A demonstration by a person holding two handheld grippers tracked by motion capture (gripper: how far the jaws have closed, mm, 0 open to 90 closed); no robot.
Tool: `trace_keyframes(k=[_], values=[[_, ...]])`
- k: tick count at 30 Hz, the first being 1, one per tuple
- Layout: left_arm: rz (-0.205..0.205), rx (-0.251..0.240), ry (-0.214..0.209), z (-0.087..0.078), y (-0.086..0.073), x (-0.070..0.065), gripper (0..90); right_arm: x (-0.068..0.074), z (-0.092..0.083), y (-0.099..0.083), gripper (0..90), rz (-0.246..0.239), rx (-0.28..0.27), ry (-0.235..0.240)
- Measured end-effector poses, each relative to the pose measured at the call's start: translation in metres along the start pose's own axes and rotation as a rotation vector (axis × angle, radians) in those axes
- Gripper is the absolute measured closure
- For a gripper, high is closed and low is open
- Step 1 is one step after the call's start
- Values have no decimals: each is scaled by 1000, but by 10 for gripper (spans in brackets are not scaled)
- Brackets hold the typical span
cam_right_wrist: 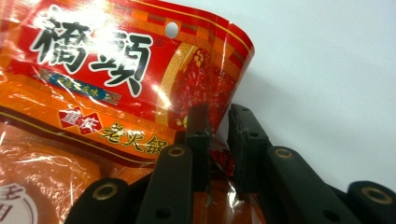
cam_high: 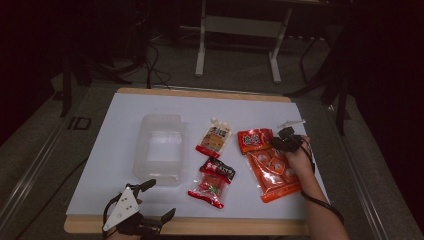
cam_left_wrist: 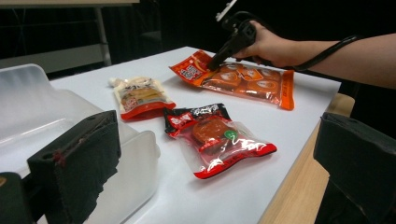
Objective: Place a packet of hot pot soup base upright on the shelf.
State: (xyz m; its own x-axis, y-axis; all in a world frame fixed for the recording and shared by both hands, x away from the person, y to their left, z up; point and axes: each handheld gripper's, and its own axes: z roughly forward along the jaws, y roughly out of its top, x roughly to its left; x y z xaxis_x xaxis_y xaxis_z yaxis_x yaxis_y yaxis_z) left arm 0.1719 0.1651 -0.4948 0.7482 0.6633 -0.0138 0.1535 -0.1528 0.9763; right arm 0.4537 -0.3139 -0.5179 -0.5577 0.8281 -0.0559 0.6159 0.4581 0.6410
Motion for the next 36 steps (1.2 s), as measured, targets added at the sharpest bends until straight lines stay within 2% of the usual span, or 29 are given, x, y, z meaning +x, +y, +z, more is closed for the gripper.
trace_keyframes(k=[4, 10, 16, 26, 36], values=[[-3, -4, -2, 0, 1, 1, 12, -3, -12, 0, 799, 11, -21, -3], [-2, -13, -3, 1, 2, 0, 12, -5, -32, -1, 804, 36, -86, 9], [-6, -14, -10, 3, 3, 0, 11, -4, -47, 0, 810, 26, -116, 7], [-12, -14, -18, 7, 6, -2, 12, 4, -79, -3, 816, 31, -218, 25], [-12, -4, -34, 13, 8, -7, 12, 16, -119, -9, 830, 2, -320, 23]])
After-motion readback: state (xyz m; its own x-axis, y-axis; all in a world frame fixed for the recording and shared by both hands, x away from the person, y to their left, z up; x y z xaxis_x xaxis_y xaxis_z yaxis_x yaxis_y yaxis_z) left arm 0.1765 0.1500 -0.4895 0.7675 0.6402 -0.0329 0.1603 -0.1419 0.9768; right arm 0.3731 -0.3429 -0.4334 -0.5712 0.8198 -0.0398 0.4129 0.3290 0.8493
